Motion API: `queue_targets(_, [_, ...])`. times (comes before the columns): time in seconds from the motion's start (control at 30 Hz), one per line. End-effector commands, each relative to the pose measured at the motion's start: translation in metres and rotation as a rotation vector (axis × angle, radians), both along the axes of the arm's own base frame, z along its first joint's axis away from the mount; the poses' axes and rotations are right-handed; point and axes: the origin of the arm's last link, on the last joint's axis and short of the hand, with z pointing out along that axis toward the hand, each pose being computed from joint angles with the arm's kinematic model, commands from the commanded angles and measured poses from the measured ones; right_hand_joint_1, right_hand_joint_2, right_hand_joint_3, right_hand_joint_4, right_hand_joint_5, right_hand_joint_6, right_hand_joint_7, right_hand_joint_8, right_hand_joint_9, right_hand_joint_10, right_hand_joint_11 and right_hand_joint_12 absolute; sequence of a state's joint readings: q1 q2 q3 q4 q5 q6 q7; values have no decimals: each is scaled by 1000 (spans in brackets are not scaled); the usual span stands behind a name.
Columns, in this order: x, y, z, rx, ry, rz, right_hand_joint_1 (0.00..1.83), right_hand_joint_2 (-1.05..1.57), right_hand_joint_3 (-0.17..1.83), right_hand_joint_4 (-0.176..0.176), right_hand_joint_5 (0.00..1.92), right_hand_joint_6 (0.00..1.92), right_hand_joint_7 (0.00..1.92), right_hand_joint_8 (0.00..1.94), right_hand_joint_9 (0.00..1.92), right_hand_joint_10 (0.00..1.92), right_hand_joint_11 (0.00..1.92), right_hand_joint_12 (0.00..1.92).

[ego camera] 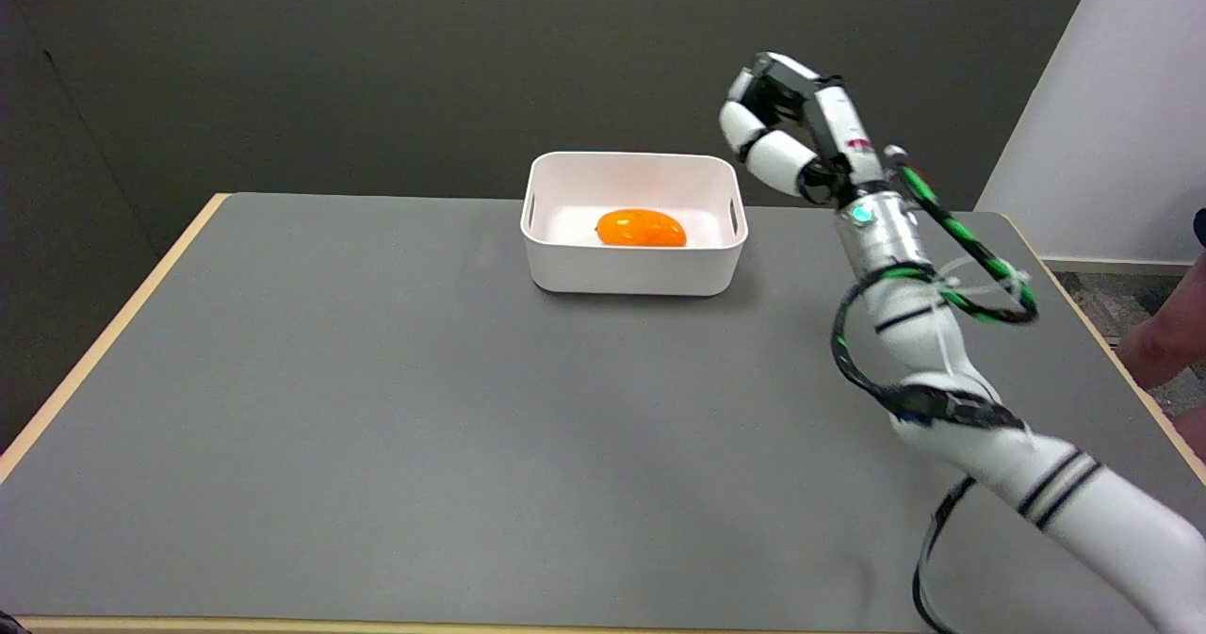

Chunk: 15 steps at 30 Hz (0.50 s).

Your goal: Place mango into white box.

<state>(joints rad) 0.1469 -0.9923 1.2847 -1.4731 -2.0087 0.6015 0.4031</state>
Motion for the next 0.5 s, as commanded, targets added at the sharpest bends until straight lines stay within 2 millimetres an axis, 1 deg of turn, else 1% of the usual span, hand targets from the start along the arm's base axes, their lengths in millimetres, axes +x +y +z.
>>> queue_targets(0.03, [6,107,8,-46,-395,159,842,1131,458,86,597,1668,762,1551,786,1693,139,1921])
queue_targets(0.1, [0,111,5,-46,-435,159,856,1109,507,70,597,1682,691,1857,795,1873,70,1921])
queue_targets(0.13, [-3,114,4,-46,-459,157,862,1094,531,67,604,1682,672,1941,797,1921,52,1921])
queue_targets(0.2, [-8,118,1,-48,-477,150,872,1055,581,78,634,1666,670,1941,791,1921,53,1921])
queue_targets(0.27, [-12,123,-1,-55,-492,143,886,986,676,107,678,1645,604,1941,748,1921,30,1921])
queue_targets(0.4, [-20,134,-6,-81,-522,146,901,974,705,75,683,1655,579,1941,727,1921,13,1921])
queue_targets(0.5, [-23,137,-10,-80,-535,146,904,974,706,68,682,1657,579,1941,724,1921,11,1921])
